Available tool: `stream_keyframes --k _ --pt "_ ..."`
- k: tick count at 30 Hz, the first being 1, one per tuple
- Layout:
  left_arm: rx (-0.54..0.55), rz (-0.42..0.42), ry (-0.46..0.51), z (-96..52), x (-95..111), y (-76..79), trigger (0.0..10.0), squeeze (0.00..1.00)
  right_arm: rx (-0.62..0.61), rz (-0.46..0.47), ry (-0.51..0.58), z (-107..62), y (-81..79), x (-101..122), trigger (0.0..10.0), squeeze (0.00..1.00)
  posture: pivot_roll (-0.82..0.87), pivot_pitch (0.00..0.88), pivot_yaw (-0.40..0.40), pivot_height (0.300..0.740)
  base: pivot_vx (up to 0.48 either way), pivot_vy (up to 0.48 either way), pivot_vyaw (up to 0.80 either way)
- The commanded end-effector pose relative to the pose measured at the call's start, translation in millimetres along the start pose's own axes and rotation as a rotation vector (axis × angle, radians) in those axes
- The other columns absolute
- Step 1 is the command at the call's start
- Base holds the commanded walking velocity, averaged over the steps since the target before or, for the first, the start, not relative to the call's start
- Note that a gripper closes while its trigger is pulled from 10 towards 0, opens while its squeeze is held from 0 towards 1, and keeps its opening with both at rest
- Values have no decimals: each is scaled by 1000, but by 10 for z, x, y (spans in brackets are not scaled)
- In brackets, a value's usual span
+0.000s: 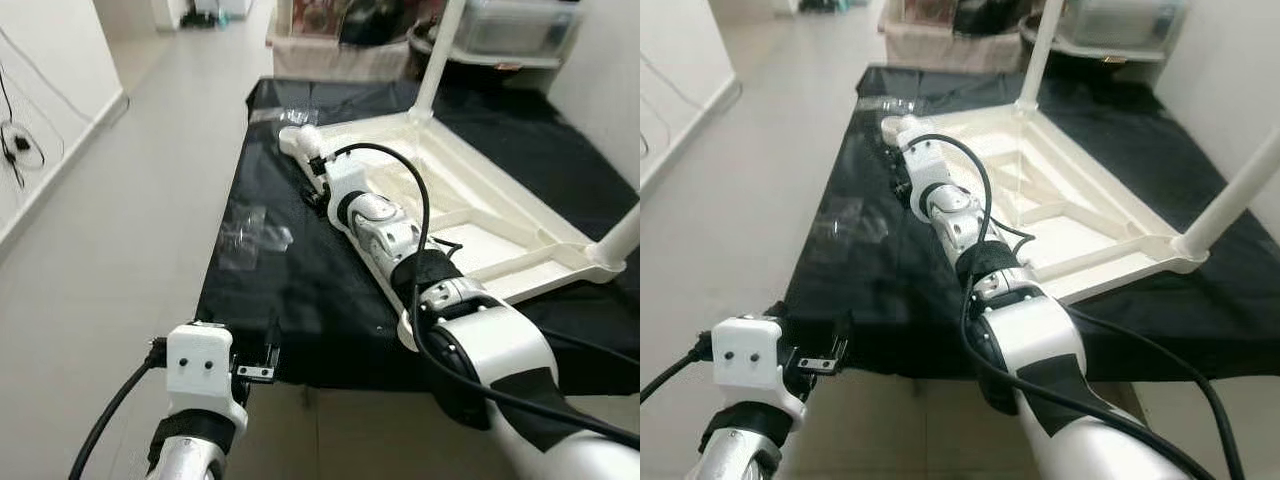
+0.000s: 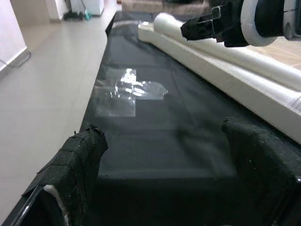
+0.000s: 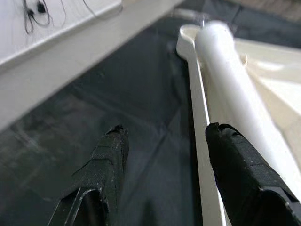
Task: Building children table
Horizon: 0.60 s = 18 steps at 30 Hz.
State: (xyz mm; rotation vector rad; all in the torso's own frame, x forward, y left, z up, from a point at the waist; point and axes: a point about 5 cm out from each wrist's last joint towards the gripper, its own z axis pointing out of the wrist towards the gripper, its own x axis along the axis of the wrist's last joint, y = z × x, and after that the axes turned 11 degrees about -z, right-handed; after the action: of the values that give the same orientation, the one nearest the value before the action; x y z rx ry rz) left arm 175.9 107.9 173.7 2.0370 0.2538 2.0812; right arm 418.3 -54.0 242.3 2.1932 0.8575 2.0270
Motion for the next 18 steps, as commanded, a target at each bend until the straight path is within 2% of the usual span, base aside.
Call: stream_keyframes --k 1,6,18 --pt "-65 -83 -23 -70 -8 221 10000 0 -4 7 -28 5 -7 -2 10000 0 -28 310 -81 740 0 0 0" --pt "-67 -100 -40 -139 -7 263 10000 0 -41 14 -35 4 48 24 10000 0 -30 349 -92 740 0 0 0" --pt "-60 -104 -64 -199 -25 291 10000 0 -77 -4 -63 -1 97 -9 10000 0 -30 355 -96 740 0 0 0"
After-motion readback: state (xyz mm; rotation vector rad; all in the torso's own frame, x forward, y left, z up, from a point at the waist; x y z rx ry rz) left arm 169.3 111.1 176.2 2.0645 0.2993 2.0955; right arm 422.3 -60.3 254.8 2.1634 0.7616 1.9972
